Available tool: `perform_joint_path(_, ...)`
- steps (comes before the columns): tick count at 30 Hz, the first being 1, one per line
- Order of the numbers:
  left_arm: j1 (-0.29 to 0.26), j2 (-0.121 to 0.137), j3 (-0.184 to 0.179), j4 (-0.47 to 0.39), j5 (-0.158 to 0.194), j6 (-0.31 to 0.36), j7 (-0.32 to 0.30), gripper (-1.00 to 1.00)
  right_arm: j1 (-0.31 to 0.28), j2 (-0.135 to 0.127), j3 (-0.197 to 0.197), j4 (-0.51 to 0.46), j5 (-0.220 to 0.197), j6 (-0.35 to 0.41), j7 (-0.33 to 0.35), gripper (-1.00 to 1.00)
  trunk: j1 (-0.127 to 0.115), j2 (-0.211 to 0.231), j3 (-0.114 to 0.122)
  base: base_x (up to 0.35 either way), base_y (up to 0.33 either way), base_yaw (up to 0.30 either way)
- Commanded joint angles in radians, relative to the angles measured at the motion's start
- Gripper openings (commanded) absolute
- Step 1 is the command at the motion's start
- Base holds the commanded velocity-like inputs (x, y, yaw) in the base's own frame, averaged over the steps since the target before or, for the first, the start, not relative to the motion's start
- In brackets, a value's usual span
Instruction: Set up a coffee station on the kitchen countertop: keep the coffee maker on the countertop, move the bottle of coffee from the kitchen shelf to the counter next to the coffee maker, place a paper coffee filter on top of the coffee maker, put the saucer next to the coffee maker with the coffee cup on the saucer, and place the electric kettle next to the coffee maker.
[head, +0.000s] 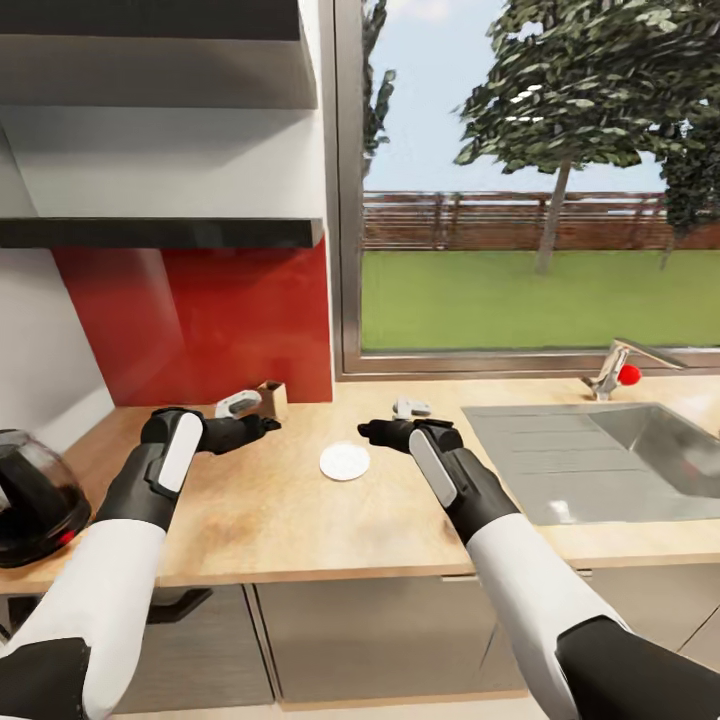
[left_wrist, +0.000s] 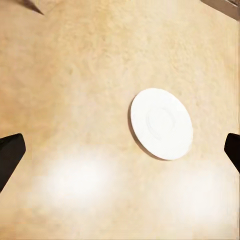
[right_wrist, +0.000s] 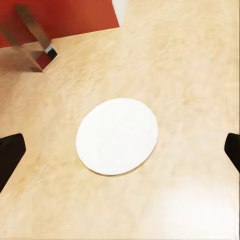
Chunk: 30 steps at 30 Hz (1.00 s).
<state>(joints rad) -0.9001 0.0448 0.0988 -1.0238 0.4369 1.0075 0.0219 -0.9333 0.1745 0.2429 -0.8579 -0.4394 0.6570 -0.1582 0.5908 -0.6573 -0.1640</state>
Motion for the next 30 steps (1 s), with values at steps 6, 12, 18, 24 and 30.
perform_joint_path(6, 0.0, -0.001, -0.001, 0.017, 0.008, 0.005, 0.003, 1.0, -0.001, 0.0, 0.002, 0.056, -0.01, 0.001, -0.009, 1.0, 0.001, -0.001, -0.002, 0.27, -0.225, 0.0)
perform_joint_path(12, 0.0, -0.002, -0.003, 0.048, 0.008, 0.005, 0.002, 1.0, -0.001, 0.0, 0.003, 0.106, -0.011, 0.001, -0.008, 1.0, 0.001, -0.001, -0.002, 0.294, -0.169, 0.0)
perform_joint_path(18, 0.001, 0.0, 0.0, 0.066, 0.006, 0.005, 0.003, 1.0, -0.001, 0.0, 0.007, 0.142, -0.012, 0.004, -0.006, 1.0, 0.001, -0.001, -0.002, 0.333, -0.018, 0.0)
perform_joint_path(24, 0.001, 0.0, 0.001, 0.092, 0.006, 0.005, 0.003, 1.0, -0.001, 0.0, 0.007, 0.164, -0.016, 0.067, -0.003, 1.0, 0.001, -0.001, -0.002, 0.306, 0.0, 0.0)
perform_joint_path(30, 0.001, 0.0, 0.002, 0.097, 0.006, 0.005, 0.003, 1.0, -0.001, 0.0, 0.006, 0.169, -0.054, 0.121, 0.067, 1.0, 0.001, -0.001, -0.002, 0.067, 0.0, 0.0)
